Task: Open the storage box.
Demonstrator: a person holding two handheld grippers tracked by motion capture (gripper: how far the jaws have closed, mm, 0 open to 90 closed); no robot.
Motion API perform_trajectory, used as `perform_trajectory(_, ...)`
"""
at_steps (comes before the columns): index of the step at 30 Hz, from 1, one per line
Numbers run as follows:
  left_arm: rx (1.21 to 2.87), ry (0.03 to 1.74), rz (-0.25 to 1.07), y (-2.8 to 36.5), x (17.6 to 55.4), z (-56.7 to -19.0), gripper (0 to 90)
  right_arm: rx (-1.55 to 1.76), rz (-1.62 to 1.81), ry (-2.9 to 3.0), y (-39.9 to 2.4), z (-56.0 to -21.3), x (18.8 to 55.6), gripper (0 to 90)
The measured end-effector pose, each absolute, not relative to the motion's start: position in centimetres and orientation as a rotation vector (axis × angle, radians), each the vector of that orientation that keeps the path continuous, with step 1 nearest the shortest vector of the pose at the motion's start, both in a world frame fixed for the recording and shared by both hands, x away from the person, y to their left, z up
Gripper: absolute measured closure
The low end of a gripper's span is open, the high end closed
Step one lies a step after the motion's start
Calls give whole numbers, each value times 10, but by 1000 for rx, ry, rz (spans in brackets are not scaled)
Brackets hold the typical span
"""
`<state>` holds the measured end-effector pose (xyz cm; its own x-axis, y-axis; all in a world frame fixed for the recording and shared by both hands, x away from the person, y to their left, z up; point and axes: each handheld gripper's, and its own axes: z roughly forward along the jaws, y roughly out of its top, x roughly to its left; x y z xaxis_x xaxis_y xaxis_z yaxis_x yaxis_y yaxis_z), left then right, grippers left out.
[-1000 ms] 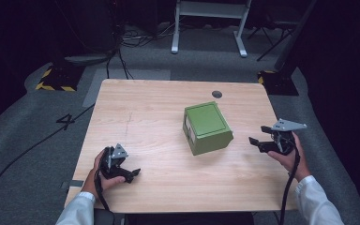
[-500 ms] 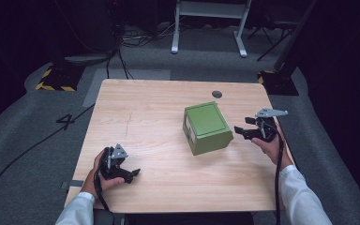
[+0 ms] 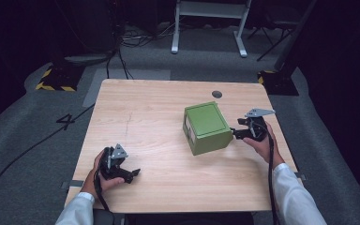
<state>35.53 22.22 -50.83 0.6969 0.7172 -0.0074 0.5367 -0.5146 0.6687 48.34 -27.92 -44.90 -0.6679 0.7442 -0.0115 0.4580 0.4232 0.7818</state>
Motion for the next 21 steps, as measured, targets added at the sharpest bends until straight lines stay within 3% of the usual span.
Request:
perform_trajectory(7,2246,953,355,222,355,-508,5,1030,1065,2354,-276,-455,485,298)
perform_trajectory(15,2247,953,356,222,355,-508,4,1031,1067,2380,-282,-455,486,435)
perform_trajectory(21,2247,955,355,222,355,-508,5,1060,1076,2371,-289,-456,487,458)
